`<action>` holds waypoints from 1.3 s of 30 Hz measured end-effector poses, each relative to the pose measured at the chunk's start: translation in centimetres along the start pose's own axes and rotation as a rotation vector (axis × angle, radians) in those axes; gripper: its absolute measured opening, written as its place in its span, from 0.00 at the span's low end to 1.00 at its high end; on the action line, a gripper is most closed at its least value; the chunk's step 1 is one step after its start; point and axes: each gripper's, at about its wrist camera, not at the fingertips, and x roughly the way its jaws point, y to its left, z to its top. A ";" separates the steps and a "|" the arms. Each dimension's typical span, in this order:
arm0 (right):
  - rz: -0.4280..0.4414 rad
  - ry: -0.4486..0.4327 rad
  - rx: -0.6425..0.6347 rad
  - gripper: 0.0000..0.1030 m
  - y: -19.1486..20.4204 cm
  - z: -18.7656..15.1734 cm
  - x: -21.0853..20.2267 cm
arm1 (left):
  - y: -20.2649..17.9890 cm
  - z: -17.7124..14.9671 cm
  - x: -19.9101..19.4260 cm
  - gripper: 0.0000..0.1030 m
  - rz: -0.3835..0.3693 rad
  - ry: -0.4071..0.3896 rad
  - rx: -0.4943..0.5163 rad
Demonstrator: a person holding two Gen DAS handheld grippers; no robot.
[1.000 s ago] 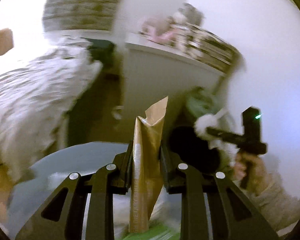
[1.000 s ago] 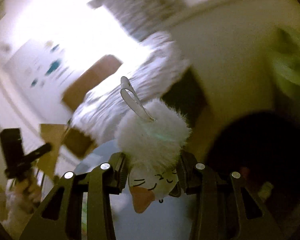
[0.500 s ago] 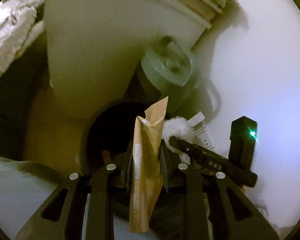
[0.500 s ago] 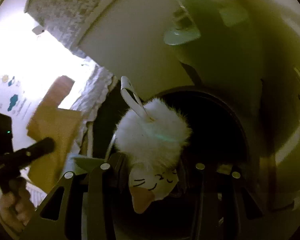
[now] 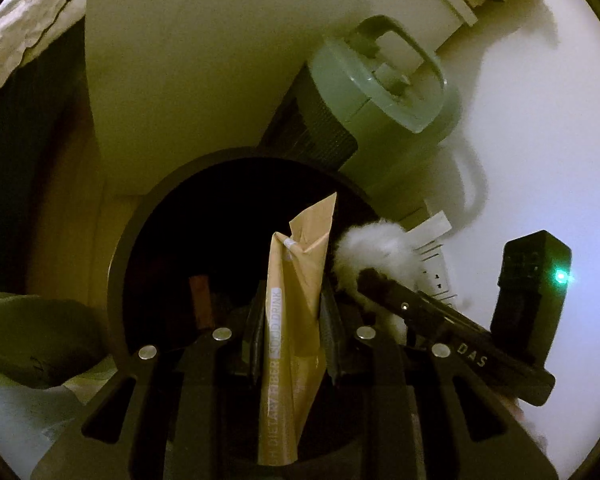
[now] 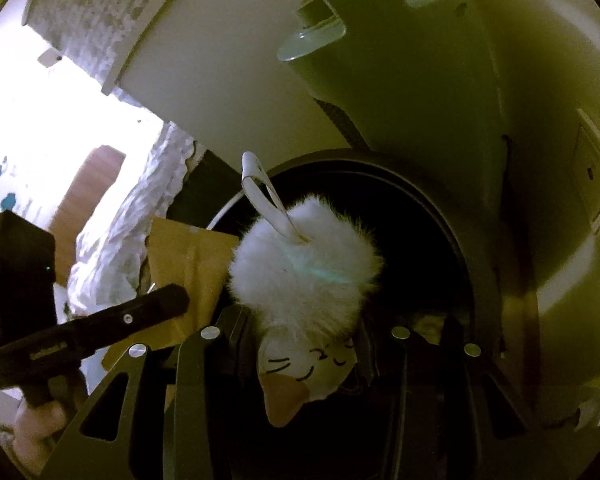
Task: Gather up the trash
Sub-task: 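Open left tool over the bin while right tool releases the fluffy item, then grasp the dark packet with left tool while right tool grasps the green strip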
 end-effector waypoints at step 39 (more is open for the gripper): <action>0.532 0.344 -0.951 0.60 33.3 -21.1 -5.2 | 16.1 -34.8 -35.1 0.86 0.241 -0.290 -0.163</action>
